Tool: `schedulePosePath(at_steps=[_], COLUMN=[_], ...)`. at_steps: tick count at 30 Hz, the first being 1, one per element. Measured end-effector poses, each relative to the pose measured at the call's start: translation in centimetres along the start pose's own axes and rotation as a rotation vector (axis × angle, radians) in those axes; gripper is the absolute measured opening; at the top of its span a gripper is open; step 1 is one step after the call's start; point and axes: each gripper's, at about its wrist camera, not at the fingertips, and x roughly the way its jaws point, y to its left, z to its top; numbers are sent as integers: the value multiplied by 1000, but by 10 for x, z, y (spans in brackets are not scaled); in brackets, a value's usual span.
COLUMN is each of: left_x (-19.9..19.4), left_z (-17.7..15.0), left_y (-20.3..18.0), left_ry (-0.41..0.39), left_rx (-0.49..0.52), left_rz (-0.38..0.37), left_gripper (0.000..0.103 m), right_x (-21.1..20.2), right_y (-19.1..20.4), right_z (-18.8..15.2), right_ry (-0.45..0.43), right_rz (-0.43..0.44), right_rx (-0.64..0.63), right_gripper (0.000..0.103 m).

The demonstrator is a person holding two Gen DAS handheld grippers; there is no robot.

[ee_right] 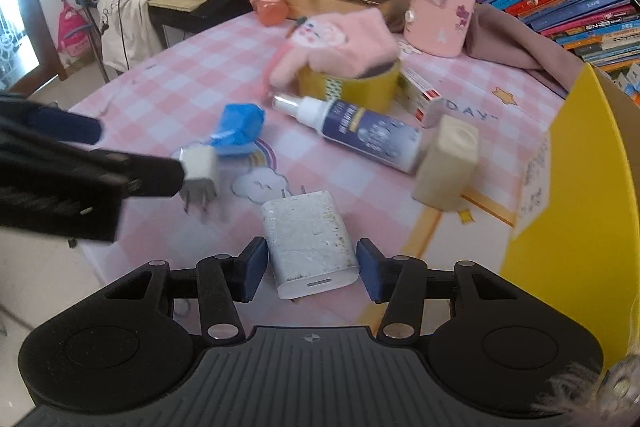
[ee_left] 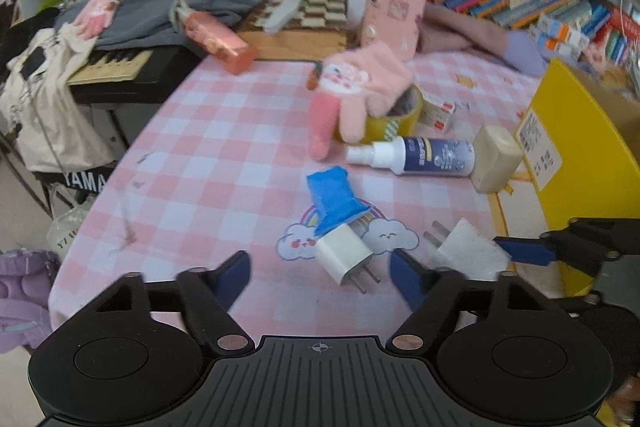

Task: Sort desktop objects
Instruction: 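Grasp the white charger block with the right tool while the left tool grasps the small white plug charger, then lift both held chargers and carry them toward the yellow box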

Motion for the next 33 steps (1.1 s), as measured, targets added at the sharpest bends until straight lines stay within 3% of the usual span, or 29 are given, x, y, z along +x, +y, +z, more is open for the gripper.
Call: schedulePosePath(at_steps=[5, 14, 22, 33], left_x=[20, 36, 27, -6], left_z=[4, 2, 3, 6], left_y=[-7, -13, -4, 9], left_ry=[18, 31, 13, -61], left_rx=[19, 32, -13, -27], left_rz=[-16, 9, -33, -66], left_gripper=[62, 37, 37, 37], right_x=[-2, 3, 5, -17], right_y=[-1, -4, -5, -8], right_z=[-3, -2, 4, 18], right_ry=[-2, 12, 11, -81], right_rz=[-1, 16, 35, -1], right_rx=[-31, -56, -49, -2], right_gripper=[46, 46, 43, 42])
